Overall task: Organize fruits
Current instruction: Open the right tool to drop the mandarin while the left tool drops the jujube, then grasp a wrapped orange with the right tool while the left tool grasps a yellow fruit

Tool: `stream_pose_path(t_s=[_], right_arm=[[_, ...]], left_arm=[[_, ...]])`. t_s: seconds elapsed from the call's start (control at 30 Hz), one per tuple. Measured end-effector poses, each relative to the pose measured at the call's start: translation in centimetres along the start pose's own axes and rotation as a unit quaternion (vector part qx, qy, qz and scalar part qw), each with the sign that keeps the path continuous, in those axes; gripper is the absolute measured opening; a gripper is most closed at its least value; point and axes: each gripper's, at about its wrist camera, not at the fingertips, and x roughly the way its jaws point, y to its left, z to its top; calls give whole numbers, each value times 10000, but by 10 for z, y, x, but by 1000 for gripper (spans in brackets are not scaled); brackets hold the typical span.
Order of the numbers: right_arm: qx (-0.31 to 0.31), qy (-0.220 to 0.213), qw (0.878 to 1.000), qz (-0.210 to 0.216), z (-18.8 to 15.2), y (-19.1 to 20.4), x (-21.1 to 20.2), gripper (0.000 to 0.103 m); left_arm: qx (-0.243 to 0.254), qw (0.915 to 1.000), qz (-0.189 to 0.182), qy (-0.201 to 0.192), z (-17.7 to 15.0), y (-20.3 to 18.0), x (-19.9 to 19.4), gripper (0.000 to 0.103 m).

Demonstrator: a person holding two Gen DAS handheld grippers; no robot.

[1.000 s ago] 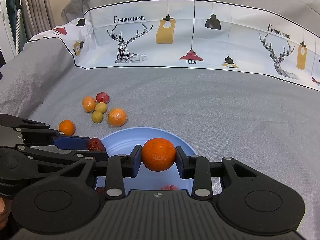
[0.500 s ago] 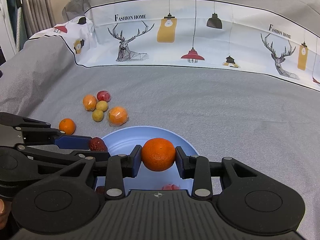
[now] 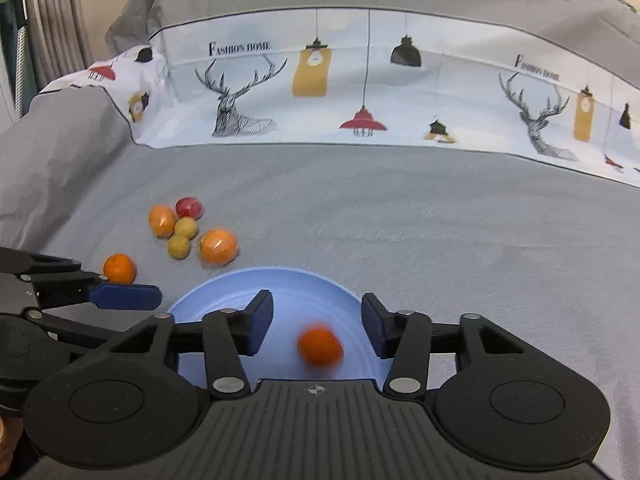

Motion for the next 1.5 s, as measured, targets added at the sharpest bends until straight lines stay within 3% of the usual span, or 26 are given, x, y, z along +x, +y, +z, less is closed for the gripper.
stream_pose_path(t_s=[0.07, 0.13, 0.2, 0.23, 0.4, 0.47, 0.57, 0.6, 0.63, 0.9, 1.03, 1.1, 1.27, 1.5], right_arm=[[9, -65, 10000, -54, 1, 0, -3, 58], [6, -166, 9997, -179, 2, 0, -6, 63], [24, -305, 9990, -329, 3, -1, -11, 64], [75, -365, 9986, -373, 4, -2, -13, 64], [439, -612, 9961, -451, 9, -13, -21, 59], [533, -691, 9954, -404, 11, -14, -23, 42], [539, -851, 9945, -298, 14, -13, -26, 29], [518, -906, 9942, -257, 15, -12, -27, 28], [515, -930, 9941, -213, 16, -11, -27, 28], [17, -868, 9953, 439, 38, 8, -5, 29], [-32, -642, 9952, 740, 54, 12, 22, 29], [18, -439, 9951, 889, 59, 16, 37, 29], [291, -11, 9924, 1196, 63, 30, 65, 31], [833, 482, 9876, 1237, 70, 33, 109, 39]], left_arm=[[-63, 9996, 161, -232, 2, 3, -8, 52], [-131, 9962, 412, -751, 6, 10, -22, 34], [-241, 9897, 551, -1302, 13, 22, -39, 8], [-366, 9866, 495, -1512, 18, 31, -47, 3], [-741, 9804, 371, -1785, 62, 83, -63, 1], [-1001, 9781, 460, -1764, 69, 102, -59, 1], [-1439, 9772, 568, -1452, 48, 129, -35, 1], [-1758, 9785, 665, -844, 46, 140, -19, 1], [-2085, 9743, 631, -575, 43, 150, -11, 1], [-2932, 9559, -145, 83, 37, 180, 20, 2], [-2938, 9515, -731, 540, 32, 175, 40, 10], [-2793, 9539, -841, 706, 32, 168, 50, 15], [-2499, 9631, -585, 814, 35, 158, 61, 27], [-2149, 9704, -461, 996, 38, 147, 77, 30]])
